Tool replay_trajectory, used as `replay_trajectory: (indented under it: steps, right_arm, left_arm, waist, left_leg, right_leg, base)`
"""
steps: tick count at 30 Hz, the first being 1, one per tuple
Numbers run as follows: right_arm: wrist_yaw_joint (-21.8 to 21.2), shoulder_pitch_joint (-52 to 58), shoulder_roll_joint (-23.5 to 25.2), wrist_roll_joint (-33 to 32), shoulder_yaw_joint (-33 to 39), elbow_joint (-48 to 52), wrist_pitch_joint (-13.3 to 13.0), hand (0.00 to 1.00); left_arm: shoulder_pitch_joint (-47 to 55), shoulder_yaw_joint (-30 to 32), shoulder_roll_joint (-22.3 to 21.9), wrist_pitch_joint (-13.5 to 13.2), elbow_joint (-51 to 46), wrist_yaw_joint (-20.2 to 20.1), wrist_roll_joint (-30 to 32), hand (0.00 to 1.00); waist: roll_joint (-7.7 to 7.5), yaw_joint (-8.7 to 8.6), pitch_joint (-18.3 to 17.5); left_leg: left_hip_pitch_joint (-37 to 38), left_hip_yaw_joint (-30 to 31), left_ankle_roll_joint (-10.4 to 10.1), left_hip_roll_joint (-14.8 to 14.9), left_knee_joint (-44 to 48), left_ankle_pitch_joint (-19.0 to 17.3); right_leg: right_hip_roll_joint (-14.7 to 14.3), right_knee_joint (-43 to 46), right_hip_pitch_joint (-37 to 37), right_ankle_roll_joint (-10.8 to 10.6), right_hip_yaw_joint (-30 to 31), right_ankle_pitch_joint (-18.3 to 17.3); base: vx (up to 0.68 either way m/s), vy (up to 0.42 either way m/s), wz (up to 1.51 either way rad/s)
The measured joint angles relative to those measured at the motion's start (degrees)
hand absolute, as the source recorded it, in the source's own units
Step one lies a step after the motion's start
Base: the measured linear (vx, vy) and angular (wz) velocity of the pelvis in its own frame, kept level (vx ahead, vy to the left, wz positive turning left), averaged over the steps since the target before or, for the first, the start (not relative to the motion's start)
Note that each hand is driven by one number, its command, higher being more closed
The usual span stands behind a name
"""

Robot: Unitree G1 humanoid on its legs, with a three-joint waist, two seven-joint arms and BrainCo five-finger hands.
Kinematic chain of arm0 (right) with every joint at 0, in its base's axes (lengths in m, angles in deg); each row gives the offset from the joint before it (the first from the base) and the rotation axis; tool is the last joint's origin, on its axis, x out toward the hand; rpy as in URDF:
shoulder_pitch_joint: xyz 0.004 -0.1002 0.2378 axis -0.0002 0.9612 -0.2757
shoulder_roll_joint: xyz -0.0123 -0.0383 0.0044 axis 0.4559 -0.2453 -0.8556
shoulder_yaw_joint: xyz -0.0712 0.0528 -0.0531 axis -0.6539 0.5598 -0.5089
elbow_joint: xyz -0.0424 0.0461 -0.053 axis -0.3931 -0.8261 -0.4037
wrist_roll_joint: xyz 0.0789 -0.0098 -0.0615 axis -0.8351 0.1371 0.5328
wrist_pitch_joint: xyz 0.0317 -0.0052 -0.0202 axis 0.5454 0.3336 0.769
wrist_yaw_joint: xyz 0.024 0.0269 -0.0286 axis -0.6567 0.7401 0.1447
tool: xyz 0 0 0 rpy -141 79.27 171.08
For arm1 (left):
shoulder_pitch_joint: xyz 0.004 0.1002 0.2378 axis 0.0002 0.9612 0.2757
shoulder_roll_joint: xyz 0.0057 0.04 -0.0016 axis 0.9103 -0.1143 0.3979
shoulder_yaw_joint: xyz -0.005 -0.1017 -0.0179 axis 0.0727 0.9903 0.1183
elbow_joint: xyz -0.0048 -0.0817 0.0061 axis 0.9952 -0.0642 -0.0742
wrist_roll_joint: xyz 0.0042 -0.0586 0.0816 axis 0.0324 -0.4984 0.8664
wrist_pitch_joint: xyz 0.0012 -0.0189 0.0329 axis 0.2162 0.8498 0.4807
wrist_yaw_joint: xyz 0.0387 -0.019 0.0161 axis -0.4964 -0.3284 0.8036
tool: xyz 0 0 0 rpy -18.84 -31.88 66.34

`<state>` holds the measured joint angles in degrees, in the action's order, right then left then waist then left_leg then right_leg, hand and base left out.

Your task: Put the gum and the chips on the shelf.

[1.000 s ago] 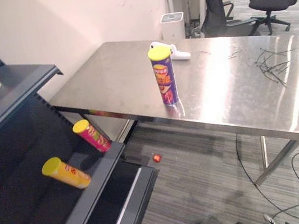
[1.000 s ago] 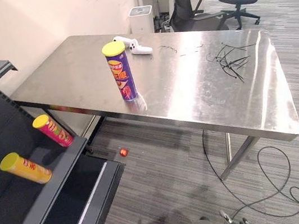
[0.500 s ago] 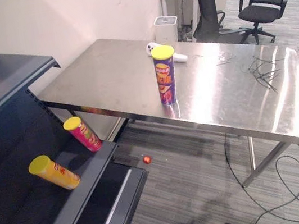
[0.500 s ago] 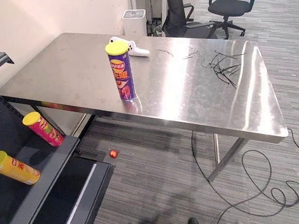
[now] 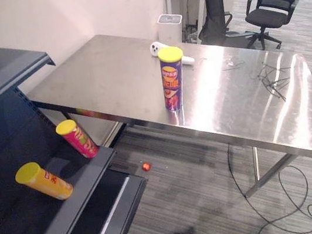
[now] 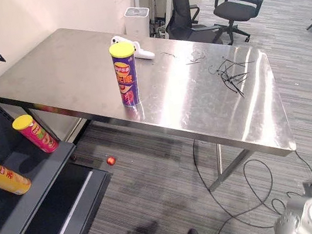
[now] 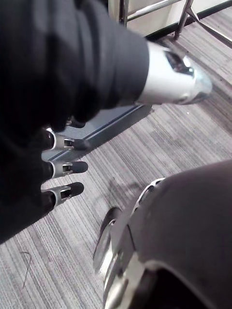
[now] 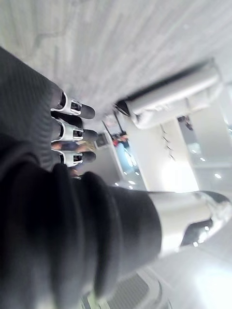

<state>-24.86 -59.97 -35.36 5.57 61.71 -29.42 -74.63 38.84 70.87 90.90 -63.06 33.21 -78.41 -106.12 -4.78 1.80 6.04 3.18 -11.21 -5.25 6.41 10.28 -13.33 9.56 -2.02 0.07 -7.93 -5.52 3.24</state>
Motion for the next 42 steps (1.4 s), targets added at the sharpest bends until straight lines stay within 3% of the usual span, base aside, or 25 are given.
replay_trajectory:
  steps: [5, 7, 9, 11, 16, 23, 27, 35, 42]
  right_arm:
    - [-12.6, -2.5, -4.7, 4.5, -8.8, 4.4, 5.0, 0.0]
    - [-20.5, -4.5, -7.7, 6.8, -12.6, 4.3, 9.1, 0.0]
    - [-25.5, -6.9, -10.1, 7.7, -15.6, 2.7, 11.4, 0.0]
    - [-27.9, -10.2, -12.2, 7.8, -18.7, 0.0, 12.8, 0.0]
    - [-29.5, -19.0, -16.2, 8.4, -24.0, -6.5, 16.1, 0.0]
    - [-29.6, -31.3, -19.8, 8.8, -29.5, -16.3, 18.1, 0.0]
    - [-29.8, -35.8, -19.9, 8.8, -31.7, -18.3, 19.4, 0.0]
    - [-30.6, -44.5, -24.8, 8.8, -35.1, -21.4, 21.8, 0.0]
    - [-31.0, -46.9, -25.5, 8.7, -37.6, -21.8, 22.8, 0.0]
  left_arm:
    - [-0.1, 0.0, 0.2, 1.2, -0.3, 0.1, 2.4, 0.0]
    - [0.0, 0.0, 0.4, 1.2, -1.4, 0.1, 4.3, 0.0]
    - [-0.1, 0.0, 0.6, 1.2, -1.5, 0.2, 4.4, 0.0]
    - [-0.1, 0.0, 0.5, 1.1, -1.7, 0.4, 4.4, 0.0]
    - [-0.9, -0.1, 0.3, 0.6, -2.0, 0.8, 4.4, 0.0]
    - [-0.9, -0.1, 0.0, 0.6, -2.5, 0.8, 4.4, 0.0]
    - [-1.0, 0.0, 0.1, 0.6, -3.4, 0.7, 4.4, 0.0]
    - [-1.7, -0.1, 0.1, 0.4, -4.7, 0.6, 4.4, 0.0]
    - [-1.7, -0.5, 0.4, 0.5, -6.3, 0.4, 4.4, 0.0]
  waist:
    - [0.12, -0.03, -0.1]
    - [0.16, 0.06, 0.1]
    - [0.3, 0.18, 0.2]
    - [0.48, 0.37, 0.8]
    - [1.12, 1.54, 2.3]
    - [1.18, 3.5, 5.0]
    - [0.85, 4.75, 6.3]
    - [0.62, 6.5, 8.6]
    - [0.12, 6.76, 9.4]
  left_leg:
    - [-1.0, 1.7, 0.0, -0.9, 0.2, 0.0]
    - [-3.0, 3.3, 0.2, -1.3, 1.2, -0.1]
    - [-4.0, 5.1, 0.3, -1.5, 2.0, -0.1]
    - [-4.2, 6.5, 0.3, -1.6, 2.1, -0.1]
    - [-6.2, 10.2, 0.5, -2.0, 3.0, 0.4]
    - [-8.1, 15.2, 0.9, -3.6, 2.8, 2.2]
    - [-8.2, 16.0, 1.2, -4.2, 2.8, 2.6]
    - [-9.3, 18.1, 1.1, -4.7, 2.7, 3.9]
    - [-10.0, 18.3, 0.9, -4.6, 1.8, 5.2]
  right_leg:
    - [0.5, -0.9, -0.2, -0.2, -0.3, 0.5]
    - [0.7, -1.4, -1.1, -0.3, -0.7, 1.1]
    - [0.8, -2.0, -0.8, -0.2, -1.9, 1.5]
    - [0.8, -2.0, -0.5, -0.1, -2.7, 1.5]
    - [1.0, -2.5, 0.2, 0.0, -6.2, 1.7]
    - [2.0, -3.3, 2.0, -0.1, -11.4, 2.0]
    - [2.5, -3.1, 2.3, -0.1, -12.0, 2.2]
    - [2.9, -1.8, 2.1, -0.1, -13.7, 2.2]
    - [2.9, -1.2, 0.8, -0.1, -13.7, 2.1]
  base:
    - [0.0, 0.005, 0.05]
    - [-0.03, 0.008, 0.13]
    - [-0.03, -0.007, 0.23]
    - [-0.04, -0.023, 0.26]
    - [-0.03, -0.027, 0.33]
    - [0.0, -0.017, 0.38]
    - [-0.02, 0.002, 0.15]
    - [-0.04, -0.007, 0.13]
    - [-0.02, -0.012, 0.02]
